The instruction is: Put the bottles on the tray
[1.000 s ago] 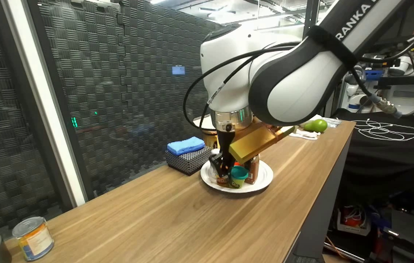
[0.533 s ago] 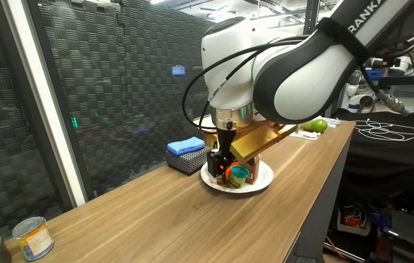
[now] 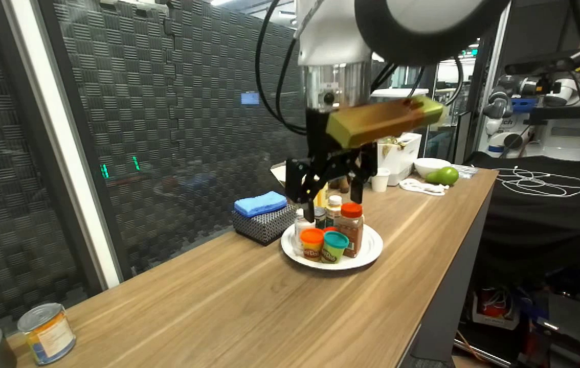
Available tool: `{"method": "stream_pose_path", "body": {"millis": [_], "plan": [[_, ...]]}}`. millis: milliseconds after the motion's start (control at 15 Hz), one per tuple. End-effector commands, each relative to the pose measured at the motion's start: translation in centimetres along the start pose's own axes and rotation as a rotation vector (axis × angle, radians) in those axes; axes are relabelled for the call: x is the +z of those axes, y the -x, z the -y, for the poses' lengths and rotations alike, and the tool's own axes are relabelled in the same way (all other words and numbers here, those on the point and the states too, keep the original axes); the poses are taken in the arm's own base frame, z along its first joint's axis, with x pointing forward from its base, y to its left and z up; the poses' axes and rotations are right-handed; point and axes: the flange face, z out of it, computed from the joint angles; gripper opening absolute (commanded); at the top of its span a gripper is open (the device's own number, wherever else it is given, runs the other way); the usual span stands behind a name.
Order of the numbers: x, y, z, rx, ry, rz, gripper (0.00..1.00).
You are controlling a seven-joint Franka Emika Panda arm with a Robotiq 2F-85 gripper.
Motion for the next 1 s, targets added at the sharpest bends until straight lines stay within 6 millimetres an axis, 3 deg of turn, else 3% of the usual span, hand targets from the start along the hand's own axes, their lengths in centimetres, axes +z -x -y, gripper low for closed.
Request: {"method": "stream_pose_path", "body": {"millis": [0,133,333,467,600,667,933], "plan": [[-5.2,2.0,-1.7,-0.053,-0.039,0.115,1.00],[-7.0,3.0,-3.2,-0.061,-0.040,0.160,1.00],[-8.1,4.6,-5.9,-0.096,-0.006,0.213,1.00],[-7.6,5.7,-7.5,-0.141,0.007,0.246,1.00],[-5.5,6.5,-9.5,-0.195,-0.009,0.280,1.00],[-6.3,5.3,-7.7,-0.155,0.030,0.261,1.00],[-4.5,6.1,-9.3,-0.186,0.032,0.299,1.00]]}}
